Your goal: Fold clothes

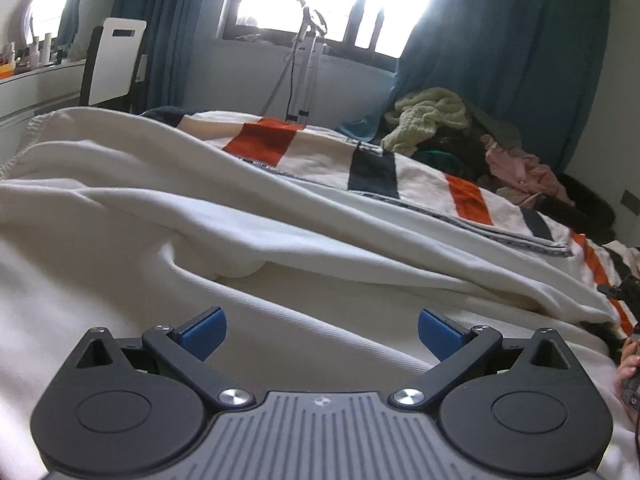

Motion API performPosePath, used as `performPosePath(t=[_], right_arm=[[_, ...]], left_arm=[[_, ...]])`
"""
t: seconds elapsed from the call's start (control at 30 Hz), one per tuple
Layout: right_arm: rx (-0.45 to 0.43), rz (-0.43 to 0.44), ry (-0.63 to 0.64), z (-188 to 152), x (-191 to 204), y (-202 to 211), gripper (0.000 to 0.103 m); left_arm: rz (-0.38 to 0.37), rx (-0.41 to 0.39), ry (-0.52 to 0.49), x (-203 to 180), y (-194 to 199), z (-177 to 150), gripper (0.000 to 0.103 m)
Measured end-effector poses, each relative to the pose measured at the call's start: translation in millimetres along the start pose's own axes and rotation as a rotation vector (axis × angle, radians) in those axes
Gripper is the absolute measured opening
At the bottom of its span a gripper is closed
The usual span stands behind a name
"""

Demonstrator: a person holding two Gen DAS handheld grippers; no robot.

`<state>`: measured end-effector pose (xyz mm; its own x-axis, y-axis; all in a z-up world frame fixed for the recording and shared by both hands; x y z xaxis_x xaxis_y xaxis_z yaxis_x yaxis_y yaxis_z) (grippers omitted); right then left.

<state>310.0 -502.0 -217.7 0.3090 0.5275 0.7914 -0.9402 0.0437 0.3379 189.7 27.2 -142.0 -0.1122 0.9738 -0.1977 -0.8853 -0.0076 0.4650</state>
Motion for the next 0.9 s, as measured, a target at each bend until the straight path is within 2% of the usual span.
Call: performPosePath(t=[0.03, 0.07, 0.17, 0.37, 0.43, 0.5, 0.6, 0.7, 0.73, 0.77, 0.8, 0.83, 0.87, 0.9], right_arm=[[-0.007, -0.035, 0.015, 0.8, -1.2, -3.7, 0.019], [-0.001, -0.072, 0.004, 1.3, -5.1, -7.5, 0.012], [-0.018, -0.057, -0.071, 11.9, -18.5, -8.5, 0.006], [-0.15, -0.069, 0.078, 38.8, 1.7, 19.0, 0.005], [-0.179, -0.101, 0.139, 44.2, 3.2, 30.8, 0.005], [-0.165, -0.144, 0.151, 44.1, -10.4, 46.5, 0.005], [-0.081, -0.219, 0.226, 35.3, -22.0, 44.7, 0.007], [-0.031, -0.241, 0.275, 29.6, -17.5, 51.3, 0.015], [-0.017, -0.247, 0.29, 28.0, -14.1, 54.4, 0.021], [-0.006, -0.251, 0.325, 26.5, -6.8, 58.3, 0.037], [-0.002, -0.231, 0.382, 21.6, 4.6, 65.8, 0.049], [0.001, -0.211, 0.438, 16.8, 15.9, 73.4, 0.07], [-0.01, -0.19, 0.497, 10.8, 27.1, 83.1, 0.08], [-0.006, -0.17, 0.533, 4.6, 37.7, 93.7, 0.081]], left_arm=[[0.003, 0.001, -0.003, -0.7, -1.8, -0.2, 0.103], [0.006, -0.001, -0.006, -1.8, -2.8, -0.3, 0.103], [0.0, -0.006, -0.012, -6.5, -5.3, 0.2, 0.103], [-0.008, -0.027, -0.041, -11.4, 2.0, 1.7, 0.103], [0.0, -0.04, -0.068, -14.0, 5.9, 2.3, 0.103], [-0.001, -0.052, -0.095, -17.4, 10.7, 2.3, 0.103], [-0.017, -0.059, -0.112, -21.4, 18.6, 2.0, 0.103], [-0.02, -0.063, -0.119, -23.0, 23.9, 1.8, 0.103], [-0.023, -0.062, -0.118, -23.2, 25.3, 2.2, 0.103], [-0.026, -0.061, -0.117, -23.4, 26.8, 2.7, 0.103], [-0.028, -0.065, -0.118, -23.8, 29.0, 3.5, 0.103], [-0.03, -0.071, -0.118, -24.3, 31.6, 4.6, 0.103], [-0.032, -0.076, -0.119, -24.8, 34.2, 5.6, 0.103], [-0.034, -0.082, -0.122, -25.6, 37.4, 6.3, 0.103]])
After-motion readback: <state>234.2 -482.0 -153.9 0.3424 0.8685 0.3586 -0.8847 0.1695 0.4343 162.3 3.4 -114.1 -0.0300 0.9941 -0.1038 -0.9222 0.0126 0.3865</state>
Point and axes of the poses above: each gripper's, at about its wrist camera, not at the fingertips, and y roughly against the way its jaws point, x to its left, z to its top, the point moved 4 cm from there along -y, roughly the way its jaws point, and after that the axes turned 6 degrees about -x, right-handed, at the moved point
